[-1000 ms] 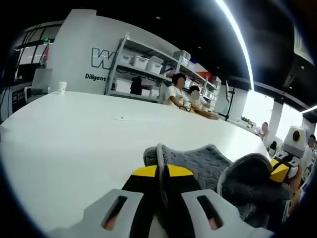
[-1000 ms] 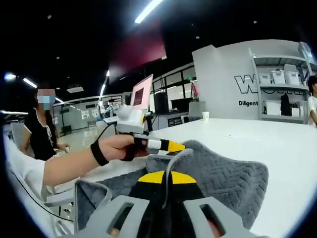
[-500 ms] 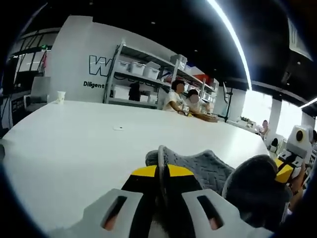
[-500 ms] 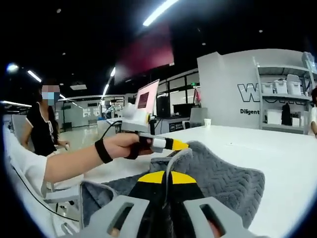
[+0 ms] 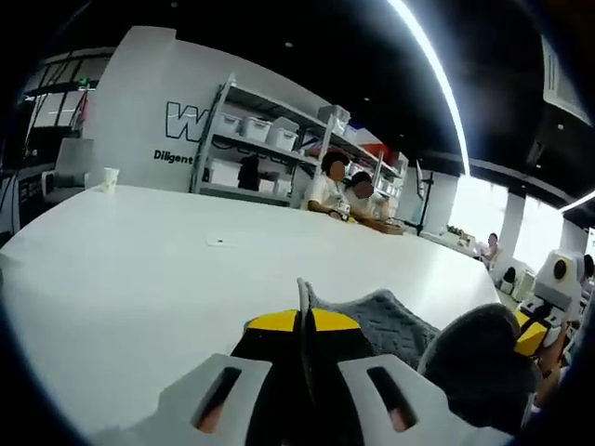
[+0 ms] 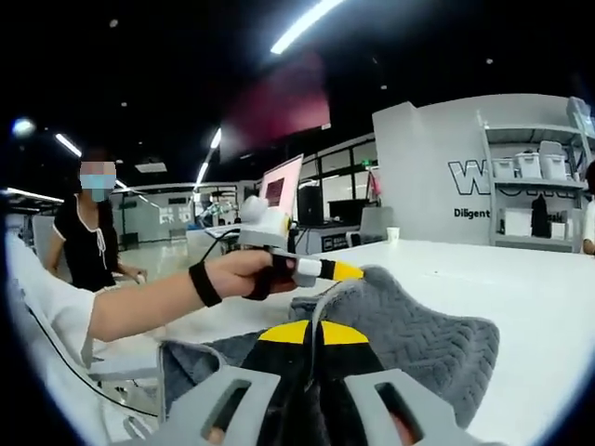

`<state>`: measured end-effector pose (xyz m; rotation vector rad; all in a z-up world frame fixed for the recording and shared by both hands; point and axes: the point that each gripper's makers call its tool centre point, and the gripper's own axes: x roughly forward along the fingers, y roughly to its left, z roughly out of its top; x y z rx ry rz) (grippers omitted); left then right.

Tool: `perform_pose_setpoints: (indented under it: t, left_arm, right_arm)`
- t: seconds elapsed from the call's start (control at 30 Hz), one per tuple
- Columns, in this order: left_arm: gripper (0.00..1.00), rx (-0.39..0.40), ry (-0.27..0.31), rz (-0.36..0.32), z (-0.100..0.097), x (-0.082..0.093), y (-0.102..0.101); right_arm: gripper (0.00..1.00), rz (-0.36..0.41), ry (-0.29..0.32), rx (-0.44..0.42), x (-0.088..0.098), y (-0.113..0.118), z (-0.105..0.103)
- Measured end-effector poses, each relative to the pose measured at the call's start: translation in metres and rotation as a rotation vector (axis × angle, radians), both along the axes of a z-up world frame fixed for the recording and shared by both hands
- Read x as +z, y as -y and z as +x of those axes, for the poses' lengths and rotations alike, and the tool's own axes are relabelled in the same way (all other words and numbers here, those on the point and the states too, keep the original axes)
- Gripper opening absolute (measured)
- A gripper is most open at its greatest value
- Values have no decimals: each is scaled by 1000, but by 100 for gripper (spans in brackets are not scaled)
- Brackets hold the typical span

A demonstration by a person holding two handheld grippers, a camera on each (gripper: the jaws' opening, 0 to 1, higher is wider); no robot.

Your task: Open the folded towel by lifting each exposed corner and separating the folded layers until the towel lies flat within the target outline without major curled edges

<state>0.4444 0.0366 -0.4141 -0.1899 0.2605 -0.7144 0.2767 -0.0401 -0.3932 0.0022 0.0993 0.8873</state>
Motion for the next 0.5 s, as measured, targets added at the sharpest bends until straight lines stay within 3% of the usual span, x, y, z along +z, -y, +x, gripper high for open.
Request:
perform_pose_setpoints:
  t: [0.1, 0.23, 0.3, 0.5]
  left_arm:
    - [1, -1, -4, -35, 1, 5, 2]
    - [1, 9, -20, -45, -1, 6, 2]
    - [1, 34, -64, -82, 4, 7, -2]
    - [1, 37, -87, -117, 6, 13, 2]
  right_arm:
    - [0, 45, -10, 29, 5, -2, -5]
    - [0, 41, 19, 24, 8, 1, -10]
    - [0, 84, 37, 61, 17, -1, -20]
    - [0, 102, 70, 107, 24, -5, -35]
